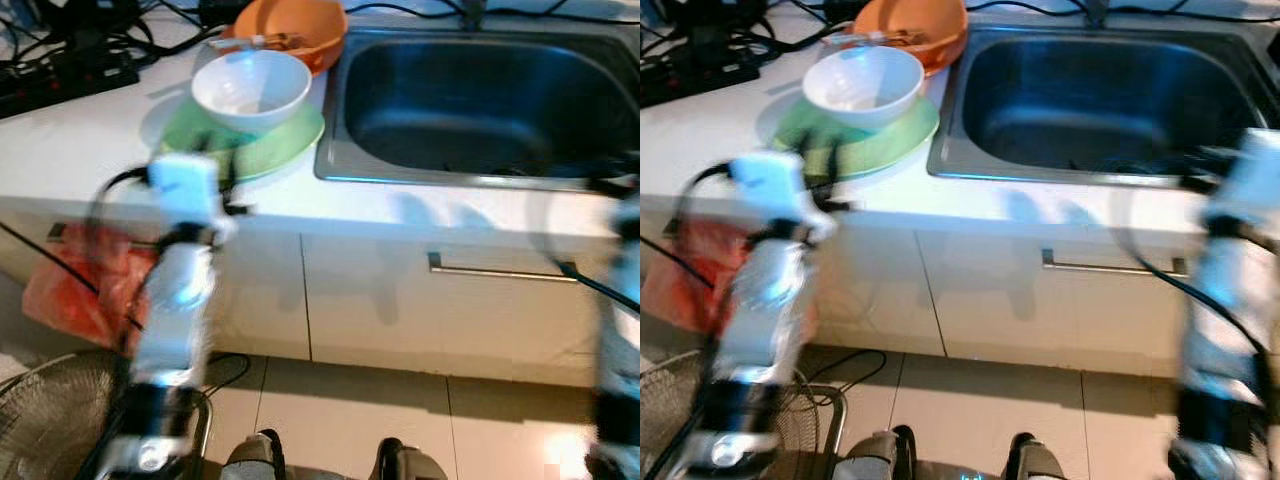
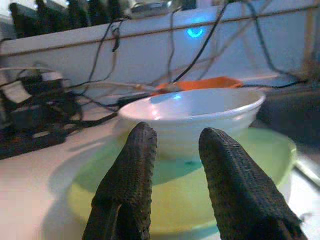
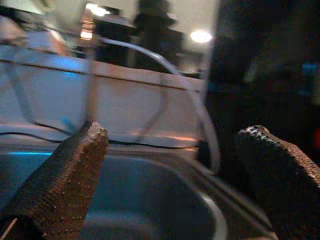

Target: Kitchen organization

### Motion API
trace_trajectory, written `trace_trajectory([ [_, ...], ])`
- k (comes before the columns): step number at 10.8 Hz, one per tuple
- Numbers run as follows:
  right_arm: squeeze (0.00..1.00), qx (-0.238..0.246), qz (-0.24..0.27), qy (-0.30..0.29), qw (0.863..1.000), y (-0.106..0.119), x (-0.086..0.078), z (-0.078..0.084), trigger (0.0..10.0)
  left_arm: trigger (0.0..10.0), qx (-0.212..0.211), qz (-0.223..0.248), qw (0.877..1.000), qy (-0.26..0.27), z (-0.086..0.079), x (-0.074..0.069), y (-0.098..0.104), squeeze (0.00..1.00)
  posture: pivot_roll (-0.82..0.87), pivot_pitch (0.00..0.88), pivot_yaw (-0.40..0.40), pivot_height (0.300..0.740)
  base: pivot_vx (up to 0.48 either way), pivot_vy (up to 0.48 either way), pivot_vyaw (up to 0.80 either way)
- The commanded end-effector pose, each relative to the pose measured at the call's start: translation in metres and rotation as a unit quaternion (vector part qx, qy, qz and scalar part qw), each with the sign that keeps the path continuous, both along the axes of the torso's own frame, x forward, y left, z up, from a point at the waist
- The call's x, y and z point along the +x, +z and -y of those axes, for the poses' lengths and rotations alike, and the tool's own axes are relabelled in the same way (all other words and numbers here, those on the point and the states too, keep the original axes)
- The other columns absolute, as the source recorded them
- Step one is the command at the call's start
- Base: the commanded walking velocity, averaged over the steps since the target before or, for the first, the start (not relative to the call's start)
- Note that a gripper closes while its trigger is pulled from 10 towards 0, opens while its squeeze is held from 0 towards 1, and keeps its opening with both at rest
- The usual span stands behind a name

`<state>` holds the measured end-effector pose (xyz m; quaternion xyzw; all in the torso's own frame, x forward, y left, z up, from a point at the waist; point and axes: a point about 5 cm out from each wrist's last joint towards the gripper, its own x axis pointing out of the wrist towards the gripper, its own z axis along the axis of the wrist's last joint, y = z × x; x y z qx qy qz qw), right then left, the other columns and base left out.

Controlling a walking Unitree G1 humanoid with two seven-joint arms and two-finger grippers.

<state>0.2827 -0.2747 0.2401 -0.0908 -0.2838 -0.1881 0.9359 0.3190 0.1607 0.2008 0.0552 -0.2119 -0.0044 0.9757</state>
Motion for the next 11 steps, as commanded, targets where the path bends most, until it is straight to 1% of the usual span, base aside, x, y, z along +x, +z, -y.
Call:
trace_trajectory([
  [1,0.0,-0.012,0.01,-0.017,1.0,0.006,-0.007,0.001,10.0,10.0,0.017,0.019,1.0,0.009,-0.001,-0.004,0.005,0.0,0.06,0.198,0.038,0.74,0.0,0.0,0.0],
  [2,0.0,-0.012,0.015,-0.023,1.0,0.007,-0.013,0.003,10.0,10.0,0.007,0.017,1.0,0.013,-0.004,-0.007,0.004,0.0,0.06,0.202,0.039,0.74,0.0,0.0,0.0],
  [3,0.0,-0.015,-0.001,-0.004,1.0,0.001,-0.017,-0.003,10.0,10.0,-0.001,0.015,1.0,0.012,-0.004,-0.01,0.002,0.0,0.05,0.206,0.038,0.74,0.0,0.0,0.0],
  [4,0.0,-0.012,-0.024,0.008,1.0,-0.008,-0.019,-0.008,10.0,10.0,-0.003,0.013,1.0,0.007,-0.001,-0.01,0.001,0.0,0.05,0.208,0.039,0.74,0.0,0.0,0.0],
  [5,0.0,-0.004,-0.034,0.014,0.999,-0.013,-0.018,-0.013,10.0,10.0,-0.005,0.012,1.0,0.002,0.005,-0.009,0.001,0.0,0.05,0.206,0.039,0.74,0.0,0.0,0.0],
  [7,0.0,0.005,-0.039,0.021,0.999,-0.014,-0.016,-0.016,10.0,10.0,-0.006,0.011,1.0,-0.004,0.008,-0.01,0.001,0.0,0.05,0.205,0.038,0.74,0.0,0.0,0.0],
  [11,0.0,0.017,-0.052,0.035,0.998,-0.019,-0.012,-0.022,10.0,10.0,-0.003,0.003,1.0,-0.005,0.01,-0.011,-0.004,0.0,0.05,0.198,0.034,0.74,0.0,0.0,0.0],
])
